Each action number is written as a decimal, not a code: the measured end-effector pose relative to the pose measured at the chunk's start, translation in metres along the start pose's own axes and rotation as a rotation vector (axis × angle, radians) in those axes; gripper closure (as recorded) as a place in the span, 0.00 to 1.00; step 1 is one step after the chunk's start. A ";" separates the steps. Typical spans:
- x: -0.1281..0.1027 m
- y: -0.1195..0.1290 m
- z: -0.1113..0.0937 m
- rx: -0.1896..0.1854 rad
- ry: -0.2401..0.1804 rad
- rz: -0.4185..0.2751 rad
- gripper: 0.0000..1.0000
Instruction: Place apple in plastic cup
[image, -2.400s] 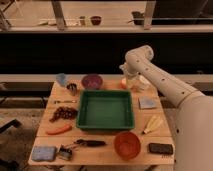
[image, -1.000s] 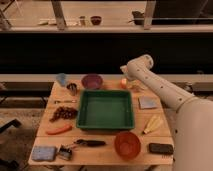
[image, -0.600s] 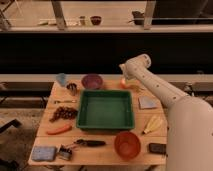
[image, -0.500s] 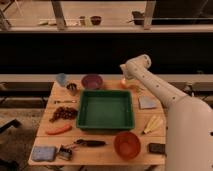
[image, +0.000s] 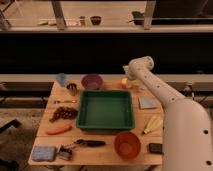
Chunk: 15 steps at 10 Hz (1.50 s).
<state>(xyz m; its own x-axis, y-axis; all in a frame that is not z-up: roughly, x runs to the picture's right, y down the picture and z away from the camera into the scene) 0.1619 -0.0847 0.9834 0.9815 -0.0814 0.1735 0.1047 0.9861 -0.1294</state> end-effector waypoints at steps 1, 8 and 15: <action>0.002 0.002 0.003 -0.008 -0.006 0.021 0.20; -0.007 0.016 0.021 -0.068 -0.021 0.000 0.20; -0.006 0.027 0.030 -0.111 -0.030 -0.007 0.20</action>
<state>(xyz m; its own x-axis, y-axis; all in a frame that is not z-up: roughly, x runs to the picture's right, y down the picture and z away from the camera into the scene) 0.1536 -0.0533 1.0083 0.9755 -0.0821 0.2040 0.1303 0.9631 -0.2356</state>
